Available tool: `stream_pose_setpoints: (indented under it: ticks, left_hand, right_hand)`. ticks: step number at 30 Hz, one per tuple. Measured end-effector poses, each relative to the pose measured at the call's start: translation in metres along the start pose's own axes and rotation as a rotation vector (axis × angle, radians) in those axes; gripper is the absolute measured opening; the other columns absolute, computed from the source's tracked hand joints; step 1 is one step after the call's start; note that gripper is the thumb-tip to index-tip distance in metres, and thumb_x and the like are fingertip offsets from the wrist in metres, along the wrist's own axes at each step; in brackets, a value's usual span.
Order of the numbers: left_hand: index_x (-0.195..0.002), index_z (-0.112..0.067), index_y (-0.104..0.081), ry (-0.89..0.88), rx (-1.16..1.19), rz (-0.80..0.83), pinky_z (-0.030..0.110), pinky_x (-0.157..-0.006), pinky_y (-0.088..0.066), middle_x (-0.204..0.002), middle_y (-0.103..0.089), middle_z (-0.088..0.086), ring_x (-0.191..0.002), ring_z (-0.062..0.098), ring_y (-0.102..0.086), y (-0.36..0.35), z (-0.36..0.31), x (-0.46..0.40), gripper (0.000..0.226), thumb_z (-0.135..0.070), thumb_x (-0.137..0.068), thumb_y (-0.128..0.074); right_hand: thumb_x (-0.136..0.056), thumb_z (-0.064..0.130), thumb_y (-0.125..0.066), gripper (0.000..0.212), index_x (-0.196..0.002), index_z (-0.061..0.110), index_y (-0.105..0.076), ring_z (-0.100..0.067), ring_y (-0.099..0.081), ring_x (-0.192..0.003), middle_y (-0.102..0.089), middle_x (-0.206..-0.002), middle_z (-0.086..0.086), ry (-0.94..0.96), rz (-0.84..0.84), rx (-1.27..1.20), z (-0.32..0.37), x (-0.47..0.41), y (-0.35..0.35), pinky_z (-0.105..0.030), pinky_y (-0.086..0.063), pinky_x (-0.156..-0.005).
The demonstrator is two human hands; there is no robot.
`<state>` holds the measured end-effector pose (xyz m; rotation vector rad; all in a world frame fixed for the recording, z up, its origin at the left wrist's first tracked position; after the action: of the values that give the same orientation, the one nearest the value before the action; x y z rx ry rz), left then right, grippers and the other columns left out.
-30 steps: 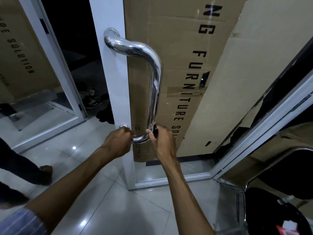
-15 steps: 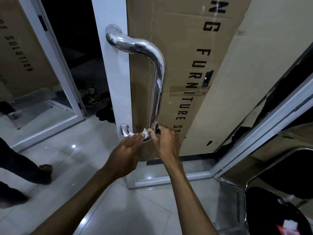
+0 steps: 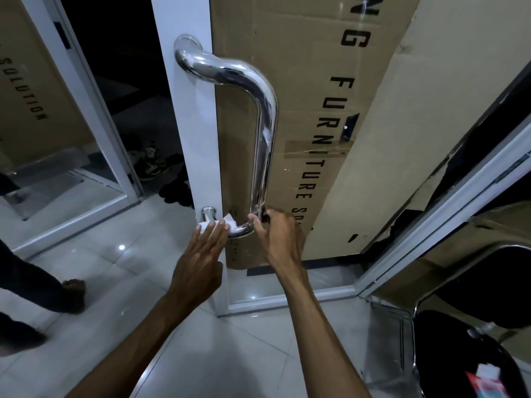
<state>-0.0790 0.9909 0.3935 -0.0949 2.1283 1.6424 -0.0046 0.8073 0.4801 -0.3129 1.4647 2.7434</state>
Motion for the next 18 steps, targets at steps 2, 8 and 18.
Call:
stream_pose_setpoints:
  ticks: [2,8,18]
  left_hand:
    - [-0.158,-0.002,-0.037,-0.035,0.024,-0.003,0.056,-0.127,-0.025,-0.168,-0.03,0.015,-0.159,0.03,-0.021,0.0,0.001,0.0,0.081,-0.002,-0.079,-0.054]
    - [-0.156,0.001,-0.04,0.124,0.166,-0.037,0.058,-0.125,-0.028,-0.164,-0.037,0.018,-0.156,0.032,-0.03,-0.001,0.011,-0.006,0.071,-0.01,-0.086,-0.04]
    - [-0.154,-0.003,-0.046,0.215,0.271,-0.157,0.047,-0.121,-0.039,-0.161,-0.043,0.015,-0.151,0.029,-0.04,-0.001,0.012,-0.008,0.067,-0.001,-0.087,-0.045]
  right_hand:
    - [-0.102,0.049,-0.059,0.03,-0.105,0.022,-0.071,-0.005,-0.057,-0.068,-0.064,-0.085,0.009,0.003,0.004,-0.006,0.0,-0.001,-0.001,-0.014,-0.036,-0.054]
    - [-0.102,0.048,-0.059,0.027,-0.104,0.024,-0.071,-0.003,-0.056,-0.066,-0.066,-0.085,0.009,0.005,0.007,-0.026,0.001,0.001,0.0,-0.016,-0.039,-0.054]
    - [-0.101,0.049,-0.059,0.029,-0.108,0.023,-0.072,-0.005,-0.056,-0.067,-0.059,-0.082,0.011,0.006,-0.008,-0.035,0.003,0.001,0.0,-0.015,-0.037,-0.054]
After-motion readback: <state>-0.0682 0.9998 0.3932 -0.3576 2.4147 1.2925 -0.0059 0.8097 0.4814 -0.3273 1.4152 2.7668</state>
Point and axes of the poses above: each hand's wrist, its own x-axis away from the middle knuckle, its own y-axis out of the back of the hand, z = x × y, the point moved 1 cm from there along -x, towards the middle knuckle
